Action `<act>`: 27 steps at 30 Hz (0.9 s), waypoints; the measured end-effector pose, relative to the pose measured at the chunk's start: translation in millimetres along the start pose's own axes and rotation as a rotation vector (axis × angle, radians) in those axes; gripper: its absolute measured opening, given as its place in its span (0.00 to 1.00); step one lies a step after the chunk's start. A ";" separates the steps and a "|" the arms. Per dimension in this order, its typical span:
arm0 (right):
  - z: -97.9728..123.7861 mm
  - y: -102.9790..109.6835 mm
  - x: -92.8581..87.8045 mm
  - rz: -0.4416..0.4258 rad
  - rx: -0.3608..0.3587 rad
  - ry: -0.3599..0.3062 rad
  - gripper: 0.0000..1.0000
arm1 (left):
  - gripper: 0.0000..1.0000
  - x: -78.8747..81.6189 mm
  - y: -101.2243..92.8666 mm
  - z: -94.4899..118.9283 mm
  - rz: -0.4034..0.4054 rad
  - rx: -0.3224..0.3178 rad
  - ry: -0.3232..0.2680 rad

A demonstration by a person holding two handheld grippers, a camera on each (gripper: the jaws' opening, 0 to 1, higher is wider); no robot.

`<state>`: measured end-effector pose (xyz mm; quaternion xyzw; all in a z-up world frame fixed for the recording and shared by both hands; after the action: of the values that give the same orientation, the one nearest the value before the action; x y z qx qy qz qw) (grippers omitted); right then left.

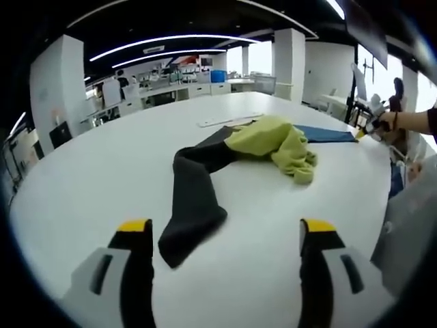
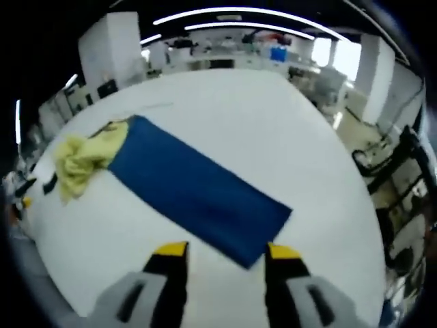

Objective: Fold the garment on the visible template until the final outline fits inside the template.

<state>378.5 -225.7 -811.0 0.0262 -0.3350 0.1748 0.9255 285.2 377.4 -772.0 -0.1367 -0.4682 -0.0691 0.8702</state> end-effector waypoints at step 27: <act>-15.9 164.1 87.0 0.229 0.329 -0.144 0.49 | 0.62 26.0 -94.8 -57.2 -0.035 -0.231 -0.027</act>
<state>394.4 -42.5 -779.8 0.1511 -0.3679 0.3286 0.8566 321.6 270.0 -763.9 -0.2287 -0.4710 -0.1358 0.8411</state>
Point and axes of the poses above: the point that each gripper's makers call its tool centre point, and the gripper's own axes: z roughly backward along the fingers, y roughly to its left, x roughly out of its top, the point moved 1 cm from there along z, roughly backward along the fingers, and after that the axes turned 13 degrees about z, right-handed, at the moved point
